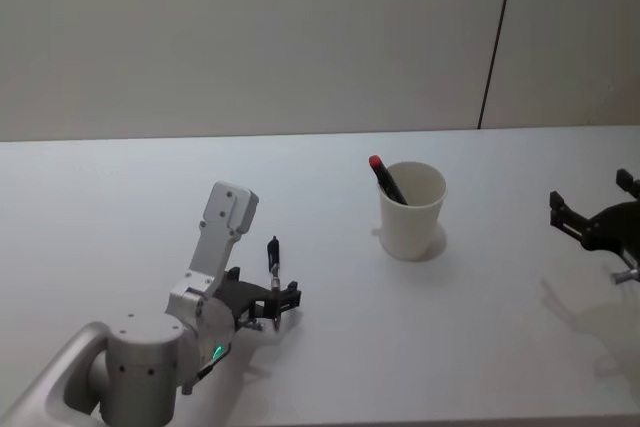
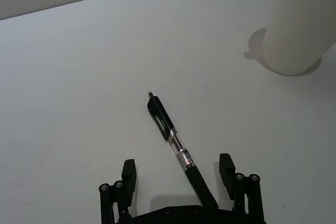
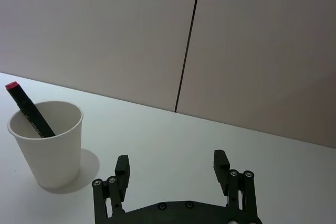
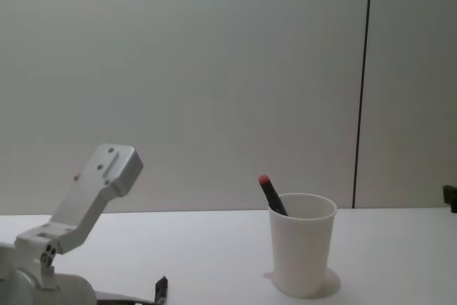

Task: Place the pen into the pen holder.

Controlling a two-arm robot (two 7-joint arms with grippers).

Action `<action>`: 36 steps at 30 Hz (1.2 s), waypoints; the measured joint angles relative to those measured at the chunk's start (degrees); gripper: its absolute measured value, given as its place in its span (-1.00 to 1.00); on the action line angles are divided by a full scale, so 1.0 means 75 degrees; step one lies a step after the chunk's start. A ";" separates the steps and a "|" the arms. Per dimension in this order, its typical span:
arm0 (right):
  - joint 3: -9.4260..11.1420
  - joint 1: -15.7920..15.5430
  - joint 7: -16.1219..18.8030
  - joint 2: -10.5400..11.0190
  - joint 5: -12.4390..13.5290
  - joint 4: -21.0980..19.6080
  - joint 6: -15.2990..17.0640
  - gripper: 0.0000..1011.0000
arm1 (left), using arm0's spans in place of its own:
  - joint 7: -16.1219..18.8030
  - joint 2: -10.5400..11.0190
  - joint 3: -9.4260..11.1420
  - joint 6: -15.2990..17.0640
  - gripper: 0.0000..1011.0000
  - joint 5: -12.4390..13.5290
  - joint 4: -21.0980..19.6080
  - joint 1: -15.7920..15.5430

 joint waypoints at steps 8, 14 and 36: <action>0.0000 0.0000 -0.0001 0.0000 0.0000 0.0000 0.0000 0.98 | -0.0016 -0.0068 0.0018 0.0016 0.99 0.0065 0.0104 -0.0041; 0.0000 0.0000 -0.0001 0.0000 0.0000 0.0000 0.0000 0.98 | -0.0075 -0.0114 0.0029 0.0016 0.99 0.0109 0.0182 -0.0069; 0.0000 0.0000 0.0000 0.0000 0.0000 0.0000 0.0001 0.98 | -0.0242 -0.0244 0.0053 0.0085 0.06 0.0284 0.0409 -0.0150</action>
